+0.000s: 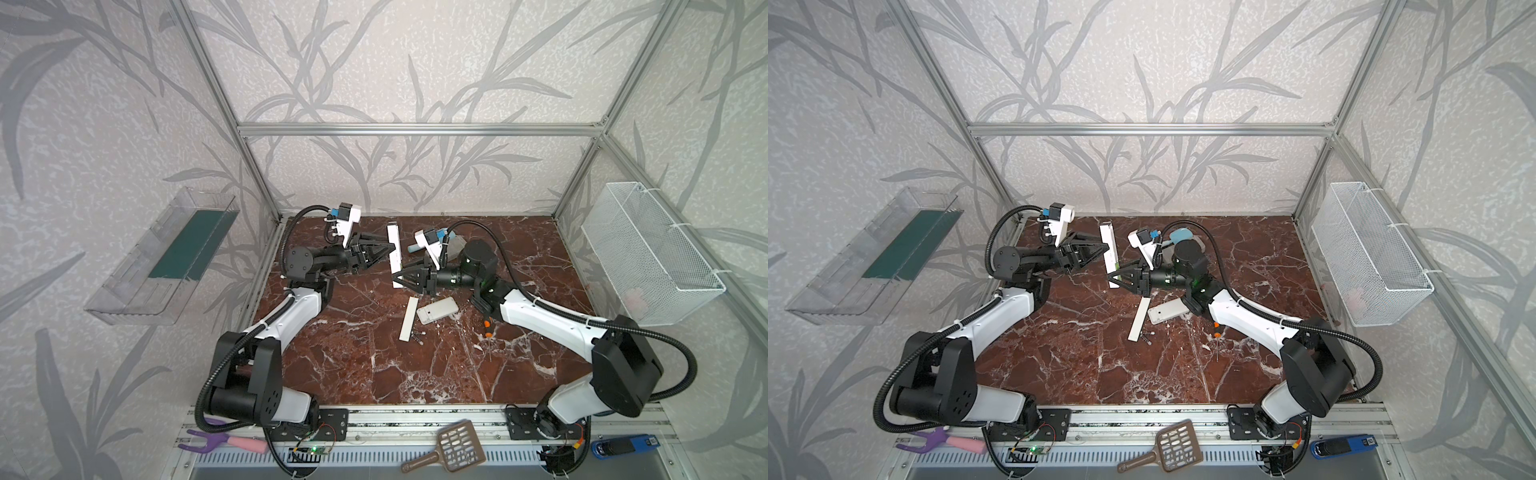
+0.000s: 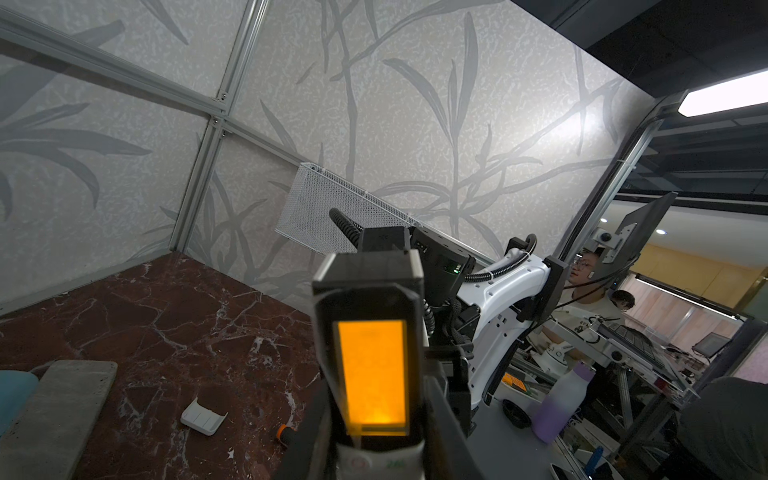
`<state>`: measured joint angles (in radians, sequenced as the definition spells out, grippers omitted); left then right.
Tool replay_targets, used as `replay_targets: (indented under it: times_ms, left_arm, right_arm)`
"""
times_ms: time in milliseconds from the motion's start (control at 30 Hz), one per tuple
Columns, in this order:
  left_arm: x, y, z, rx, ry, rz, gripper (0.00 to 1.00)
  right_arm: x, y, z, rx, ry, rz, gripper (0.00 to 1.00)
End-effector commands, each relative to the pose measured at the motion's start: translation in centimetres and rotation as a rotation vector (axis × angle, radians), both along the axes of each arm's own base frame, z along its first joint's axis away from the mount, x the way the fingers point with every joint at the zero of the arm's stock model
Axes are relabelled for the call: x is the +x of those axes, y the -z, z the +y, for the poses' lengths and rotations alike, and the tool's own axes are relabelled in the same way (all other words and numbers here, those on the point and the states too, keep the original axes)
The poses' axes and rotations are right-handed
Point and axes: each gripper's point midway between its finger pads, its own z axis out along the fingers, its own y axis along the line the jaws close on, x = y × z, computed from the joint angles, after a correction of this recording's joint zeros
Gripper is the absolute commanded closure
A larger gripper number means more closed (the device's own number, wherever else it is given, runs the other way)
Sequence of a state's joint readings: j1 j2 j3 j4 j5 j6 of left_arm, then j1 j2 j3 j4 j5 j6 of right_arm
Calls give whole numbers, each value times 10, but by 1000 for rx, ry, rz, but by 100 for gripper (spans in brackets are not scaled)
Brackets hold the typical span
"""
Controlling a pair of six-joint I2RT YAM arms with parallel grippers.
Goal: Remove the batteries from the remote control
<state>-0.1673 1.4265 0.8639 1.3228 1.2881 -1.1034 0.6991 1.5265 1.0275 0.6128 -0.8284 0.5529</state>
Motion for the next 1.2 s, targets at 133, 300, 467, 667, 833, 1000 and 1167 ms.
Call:
replay_targets:
  times_ms: [133,300,467,667,833,1000,1167]
  left_arm:
    - [-4,-5,16,-19,-72,-126,48]
    - [16,9,46,-28,-192,-71,1]
    - [34,33,77,-44,-328,-4,1]
    - [56,66,103,-1,-487,114,1]
    - [64,111,125,240,-729,225,1]
    - [52,125,151,428,-917,226,1]
    - [43,132,163,501,-977,314,1]
  right_arm:
    - [5,-15,2,22,29,30,100]
    - [32,43,-9,-232,253,120,100]
    - [27,115,-4,-533,359,140,100]
    - [26,172,-3,-682,394,247,100]
    - [23,211,2,-873,398,269,100]
    - [15,242,14,-1003,375,288,100]
    - [5,269,23,-1120,344,313,100]
